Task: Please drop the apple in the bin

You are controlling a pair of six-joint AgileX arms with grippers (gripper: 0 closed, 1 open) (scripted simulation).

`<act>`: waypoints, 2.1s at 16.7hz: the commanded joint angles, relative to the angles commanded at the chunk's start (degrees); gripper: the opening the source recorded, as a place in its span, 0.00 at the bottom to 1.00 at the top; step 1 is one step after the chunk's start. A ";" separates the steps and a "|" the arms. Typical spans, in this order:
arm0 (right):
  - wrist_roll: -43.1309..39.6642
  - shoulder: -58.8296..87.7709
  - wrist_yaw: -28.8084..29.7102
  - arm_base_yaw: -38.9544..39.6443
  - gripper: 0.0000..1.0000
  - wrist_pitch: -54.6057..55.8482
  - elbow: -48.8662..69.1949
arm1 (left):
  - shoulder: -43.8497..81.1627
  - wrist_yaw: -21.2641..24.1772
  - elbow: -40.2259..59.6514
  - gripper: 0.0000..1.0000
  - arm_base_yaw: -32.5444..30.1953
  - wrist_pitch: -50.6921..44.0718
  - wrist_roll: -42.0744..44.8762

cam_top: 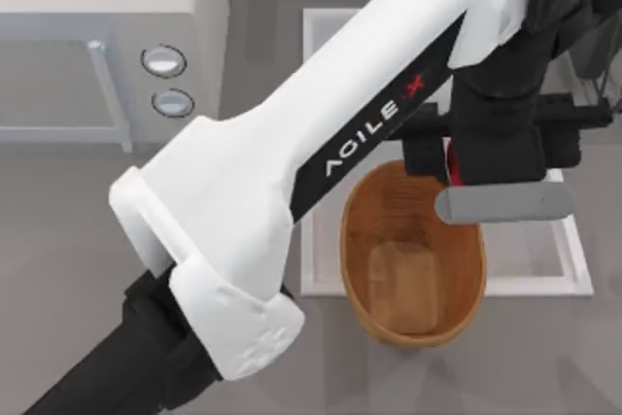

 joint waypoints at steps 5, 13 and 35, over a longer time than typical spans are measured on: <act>0.00 0.00 0.00 0.00 1.00 0.00 0.00 | -1.87 -1.40 -14.11 0.00 0.87 2.01 -0.48; 0.00 0.00 0.00 0.00 1.00 0.00 0.00 | -13.27 -0.33 -38.81 0.00 1.88 13.92 -0.97; 0.00 0.00 0.00 0.00 1.00 0.00 0.00 | -21.26 -0.36 -53.35 0.60 0.52 22.30 0.90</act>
